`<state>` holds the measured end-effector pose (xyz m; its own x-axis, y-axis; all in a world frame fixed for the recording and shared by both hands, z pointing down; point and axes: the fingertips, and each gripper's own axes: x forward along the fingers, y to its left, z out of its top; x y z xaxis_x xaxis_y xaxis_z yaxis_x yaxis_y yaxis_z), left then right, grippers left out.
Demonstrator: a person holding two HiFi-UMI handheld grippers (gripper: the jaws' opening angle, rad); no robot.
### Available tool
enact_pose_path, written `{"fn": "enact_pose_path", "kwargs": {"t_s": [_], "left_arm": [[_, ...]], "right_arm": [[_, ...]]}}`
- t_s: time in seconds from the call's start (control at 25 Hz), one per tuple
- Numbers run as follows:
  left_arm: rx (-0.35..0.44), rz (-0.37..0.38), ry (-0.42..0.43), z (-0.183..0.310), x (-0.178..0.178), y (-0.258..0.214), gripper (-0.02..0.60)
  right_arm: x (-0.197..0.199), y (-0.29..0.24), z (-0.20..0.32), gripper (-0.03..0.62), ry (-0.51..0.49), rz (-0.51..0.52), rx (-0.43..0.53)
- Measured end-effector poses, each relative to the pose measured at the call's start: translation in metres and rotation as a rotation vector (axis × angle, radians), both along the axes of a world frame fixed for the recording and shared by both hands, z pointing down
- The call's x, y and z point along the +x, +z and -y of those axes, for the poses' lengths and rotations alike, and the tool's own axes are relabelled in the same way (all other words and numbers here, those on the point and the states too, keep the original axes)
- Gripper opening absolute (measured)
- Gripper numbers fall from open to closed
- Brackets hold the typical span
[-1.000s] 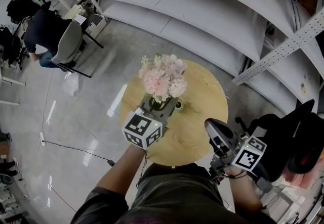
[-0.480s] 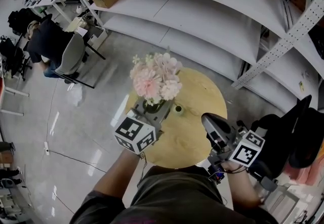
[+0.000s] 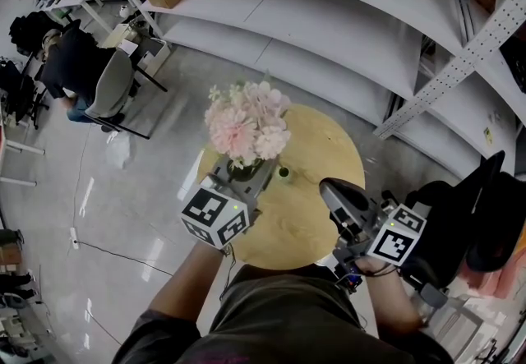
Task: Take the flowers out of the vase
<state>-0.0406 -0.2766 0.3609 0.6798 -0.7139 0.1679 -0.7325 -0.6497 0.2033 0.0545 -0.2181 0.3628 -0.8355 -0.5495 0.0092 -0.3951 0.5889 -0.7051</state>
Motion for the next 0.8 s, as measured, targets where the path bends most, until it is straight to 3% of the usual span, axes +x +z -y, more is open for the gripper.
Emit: {"fn": "enact_pose_path", "kwargs": {"t_s": [0.8], "left_arm": [[-0.020, -0.006, 0.002, 0.003, -0.002, 0.012, 0.083]], "right_arm": [[-0.001, 0.010, 0.003, 0.015, -0.003, -0.014, -0.021]]}}
